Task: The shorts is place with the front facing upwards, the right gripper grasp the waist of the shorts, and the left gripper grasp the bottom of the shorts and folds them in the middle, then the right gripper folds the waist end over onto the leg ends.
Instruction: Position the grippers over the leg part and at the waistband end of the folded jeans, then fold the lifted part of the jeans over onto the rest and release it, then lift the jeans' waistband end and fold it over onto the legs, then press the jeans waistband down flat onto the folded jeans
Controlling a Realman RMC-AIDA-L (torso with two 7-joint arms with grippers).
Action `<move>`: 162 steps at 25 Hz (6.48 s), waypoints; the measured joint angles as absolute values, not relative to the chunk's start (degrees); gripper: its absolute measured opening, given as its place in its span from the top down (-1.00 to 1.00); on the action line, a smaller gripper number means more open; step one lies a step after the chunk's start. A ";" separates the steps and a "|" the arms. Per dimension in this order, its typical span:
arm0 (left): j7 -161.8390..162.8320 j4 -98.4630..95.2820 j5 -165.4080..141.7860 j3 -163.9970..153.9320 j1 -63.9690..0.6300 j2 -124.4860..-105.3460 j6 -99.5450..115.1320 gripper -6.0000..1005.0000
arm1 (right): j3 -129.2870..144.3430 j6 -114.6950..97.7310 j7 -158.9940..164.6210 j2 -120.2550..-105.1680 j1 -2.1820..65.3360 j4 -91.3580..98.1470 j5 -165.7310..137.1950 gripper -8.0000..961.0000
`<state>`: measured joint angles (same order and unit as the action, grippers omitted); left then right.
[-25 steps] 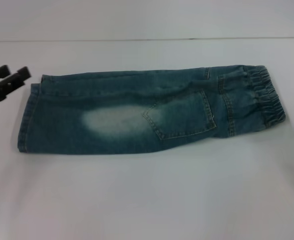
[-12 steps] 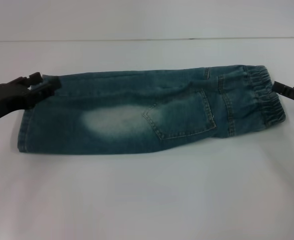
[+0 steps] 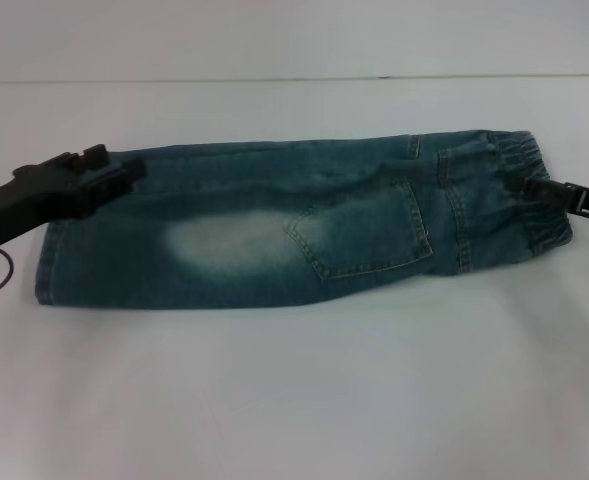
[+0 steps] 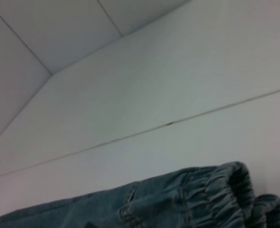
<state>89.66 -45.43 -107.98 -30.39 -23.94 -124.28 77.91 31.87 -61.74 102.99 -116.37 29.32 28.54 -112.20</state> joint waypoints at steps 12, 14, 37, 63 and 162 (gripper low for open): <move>87.01 -42.83 -105.35 -33.78 -25.06 -124.36 78.23 -0.35 | 35.02 -62.40 104.43 -115.83 29.22 28.71 -112.24 -0.31; 85.30 -41.42 -104.24 -34.30 -25.49 -124.36 78.26 -0.34 | 35.59 -62.41 104.40 -115.78 29.25 28.74 -112.24 -0.12; 38.60 -0.10 -86.13 -29.82 -38.34 -124.62 68.92 -0.12 | 31.44 -84.30 113.88 -115.06 23.48 42.88 -111.81 0.81; 0.29 22.43 -85.87 -15.39 -41.38 -124.63 57.56 0.99 | 39.63 -92.76 120.39 -115.11 43.01 49.00 -105.61 0.69; 47.45 -25.01 -99.92 -40.31 -31.10 -124.33 87.21 0.98 | 38.48 -87.15 101.43 -117.93 22.57 44.69 -97.17 -0.91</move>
<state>47.45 -25.01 -99.92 -40.31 -31.10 -124.33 87.21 38.48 -87.15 101.43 -117.93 22.57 44.69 -97.17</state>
